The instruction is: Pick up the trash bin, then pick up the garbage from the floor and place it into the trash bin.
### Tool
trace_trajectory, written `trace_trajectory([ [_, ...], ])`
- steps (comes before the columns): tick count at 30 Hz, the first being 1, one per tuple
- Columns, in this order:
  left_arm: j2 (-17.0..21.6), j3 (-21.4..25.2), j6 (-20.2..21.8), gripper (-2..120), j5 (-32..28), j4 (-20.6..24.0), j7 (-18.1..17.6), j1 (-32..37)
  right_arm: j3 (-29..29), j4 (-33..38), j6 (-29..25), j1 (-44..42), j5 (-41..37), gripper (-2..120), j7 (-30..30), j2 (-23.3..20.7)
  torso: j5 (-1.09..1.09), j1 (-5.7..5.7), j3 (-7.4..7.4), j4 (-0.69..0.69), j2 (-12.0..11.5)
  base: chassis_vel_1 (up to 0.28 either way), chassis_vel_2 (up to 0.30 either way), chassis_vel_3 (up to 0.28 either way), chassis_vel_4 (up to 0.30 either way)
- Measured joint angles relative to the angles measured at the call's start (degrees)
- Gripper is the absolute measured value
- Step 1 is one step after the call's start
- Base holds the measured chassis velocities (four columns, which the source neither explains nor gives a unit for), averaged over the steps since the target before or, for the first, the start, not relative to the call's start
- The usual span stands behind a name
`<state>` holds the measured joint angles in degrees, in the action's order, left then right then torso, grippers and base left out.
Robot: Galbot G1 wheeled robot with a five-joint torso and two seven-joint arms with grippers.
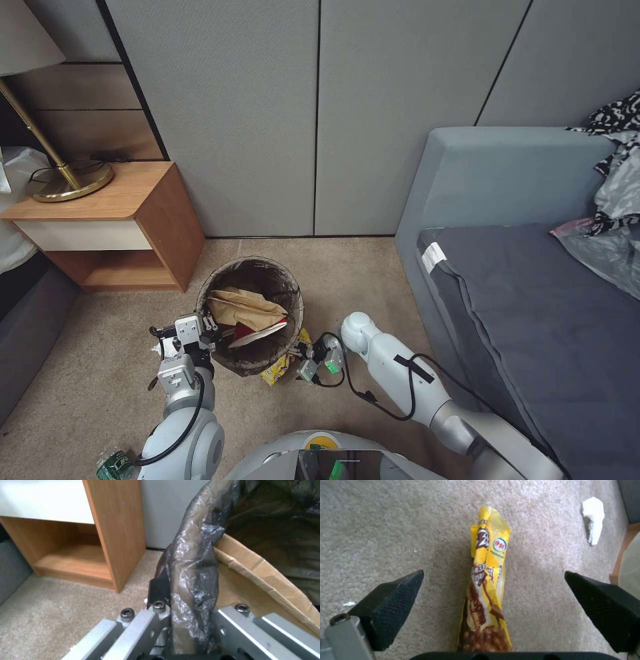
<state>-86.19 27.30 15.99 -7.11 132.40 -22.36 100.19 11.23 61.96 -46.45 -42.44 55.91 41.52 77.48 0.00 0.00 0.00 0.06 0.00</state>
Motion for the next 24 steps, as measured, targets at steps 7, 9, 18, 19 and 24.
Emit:
trace_trajectory([
  [7,0.48,0.37,-0.05,0,-0.49,-0.54,0.02,-0.85,-2.06,0.10,0.04,-1.11,0.13,100,-1.11,0.58,0.00,0.00,0.00,0.00,0.00,0.000,0.000,0.000,0.000],
  [9,0.41,-0.05,0.00,0,-0.33,-0.94,0.03,-1.19,-2.69,0.08,0.04,-1.49,0.29,100,-1.35,0.55,0.00,0.00,0.00,-0.01,0.00,0.000,0.000,0.000,0.000],
  [18,0.47,-0.08,0.14,0,-0.23,-1.19,0.07,-1.46,-4.18,-0.89,0.06,-1.24,0.32,100,-2.04,0.72,0.00,0.00,0.00,0.00,0.00,0.000,0.000,0.000,0.000],
  [19,0.49,-0.09,0.17,0,-0.16,-1.16,0.08,-1.49,-4.32,-1.05,0.06,-1.15,0.42,100,-2.10,0.81,0.00,0.00,0.00,0.00,0.00,0.000,0.000,0.000,0.000],
  [24,0.56,-0.09,0.18,0,0.02,-1.04,0.11,-1.49,-4.44,-2.22,0.06,-0.96,1.38,100,-2.79,1.05,0.00,0.00,0.00,0.00,0.00,0.000,0.000,0.000,0.000],
])
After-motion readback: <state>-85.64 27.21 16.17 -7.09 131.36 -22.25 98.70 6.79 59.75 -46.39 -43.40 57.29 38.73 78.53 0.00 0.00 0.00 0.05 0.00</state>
